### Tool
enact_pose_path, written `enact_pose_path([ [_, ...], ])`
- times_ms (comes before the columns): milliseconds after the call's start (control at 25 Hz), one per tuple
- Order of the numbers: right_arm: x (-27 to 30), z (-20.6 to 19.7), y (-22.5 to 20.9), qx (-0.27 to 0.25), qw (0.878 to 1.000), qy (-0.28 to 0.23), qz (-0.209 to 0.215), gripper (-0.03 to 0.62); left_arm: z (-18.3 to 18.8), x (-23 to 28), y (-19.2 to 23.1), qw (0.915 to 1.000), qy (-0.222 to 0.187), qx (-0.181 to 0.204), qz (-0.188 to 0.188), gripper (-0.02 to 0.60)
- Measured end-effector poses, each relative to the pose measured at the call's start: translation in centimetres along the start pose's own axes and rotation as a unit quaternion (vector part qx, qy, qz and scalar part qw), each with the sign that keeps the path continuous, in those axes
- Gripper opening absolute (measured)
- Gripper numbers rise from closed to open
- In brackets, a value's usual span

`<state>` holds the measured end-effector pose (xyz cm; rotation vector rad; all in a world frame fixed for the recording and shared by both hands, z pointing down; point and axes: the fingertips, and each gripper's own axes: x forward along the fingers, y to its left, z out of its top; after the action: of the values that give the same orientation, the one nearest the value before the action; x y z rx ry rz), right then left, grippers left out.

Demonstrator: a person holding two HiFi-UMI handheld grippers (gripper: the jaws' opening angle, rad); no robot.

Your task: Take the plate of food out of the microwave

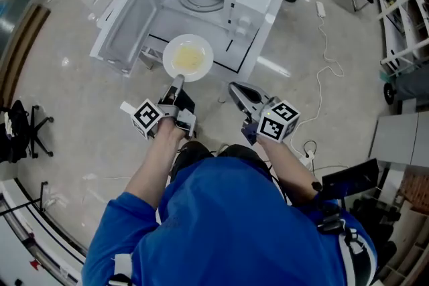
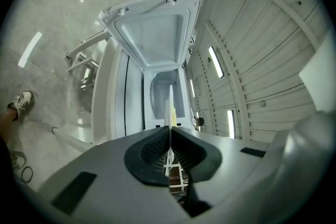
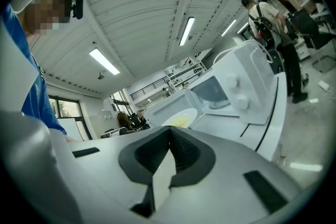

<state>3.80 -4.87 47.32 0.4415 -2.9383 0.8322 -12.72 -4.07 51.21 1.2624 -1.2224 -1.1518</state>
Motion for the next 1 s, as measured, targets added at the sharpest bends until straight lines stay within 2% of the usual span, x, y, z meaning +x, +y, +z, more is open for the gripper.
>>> enact_pose_path([
  [240, -1.2, -1.3, 2.3, 0.004, 1.0, 0.009, 0.016, -0.003, -0.5, -4.8, -1.6, 0.9999, -0.014, -0.004, -0.007, 0.017],
  [600, -1.0, -1.6, 3.8, 0.033, 0.999, -0.009, -0.011, -0.005, -0.3, -9.2, -3.0, 0.9996, 0.022, -0.014, -0.008, 0.017],
  [1000, 0.1, -1.4, 4.5, 0.028, 0.999, -0.011, -0.034, -0.003, 1.2, -9.7, -2.5, 0.9988, 0.04, -0.025, -0.013, 0.018],
])
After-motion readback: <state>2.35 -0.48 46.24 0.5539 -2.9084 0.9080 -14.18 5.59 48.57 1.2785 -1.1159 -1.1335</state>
